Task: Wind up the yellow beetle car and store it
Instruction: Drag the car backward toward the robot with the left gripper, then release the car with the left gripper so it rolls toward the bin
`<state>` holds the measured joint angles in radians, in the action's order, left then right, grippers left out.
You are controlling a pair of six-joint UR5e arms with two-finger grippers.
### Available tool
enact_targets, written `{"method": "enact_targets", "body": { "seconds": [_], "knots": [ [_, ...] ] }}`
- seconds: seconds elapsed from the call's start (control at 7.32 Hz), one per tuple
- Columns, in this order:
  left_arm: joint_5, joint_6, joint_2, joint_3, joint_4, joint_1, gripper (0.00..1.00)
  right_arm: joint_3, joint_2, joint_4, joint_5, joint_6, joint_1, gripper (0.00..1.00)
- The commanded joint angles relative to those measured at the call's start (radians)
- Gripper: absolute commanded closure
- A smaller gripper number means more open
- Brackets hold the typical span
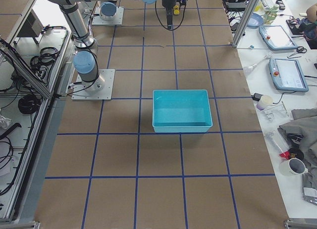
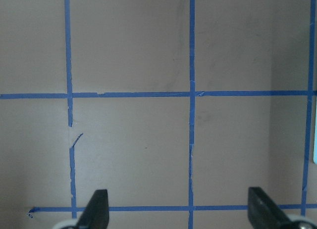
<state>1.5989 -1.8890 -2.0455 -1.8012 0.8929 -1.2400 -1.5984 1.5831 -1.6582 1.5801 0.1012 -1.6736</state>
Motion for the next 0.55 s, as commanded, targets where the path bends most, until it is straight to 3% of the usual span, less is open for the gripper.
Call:
{"method": "enact_targets", "body": {
  "seconds": [0.0, 0.41],
  "knots": [
    [-0.013, 0.001, 0.008, 0.002, 0.001, -0.003, 0.06, 0.000, 0.000, 0.000, 0.000, 0.000, 0.000, 0.00],
    [-0.028, 0.101, 0.059, 0.016, 0.018, -0.061, 0.13, 0.000, -0.002, 0.000, 0.000, 0.000, 0.000, 0.00]
  ]
}}
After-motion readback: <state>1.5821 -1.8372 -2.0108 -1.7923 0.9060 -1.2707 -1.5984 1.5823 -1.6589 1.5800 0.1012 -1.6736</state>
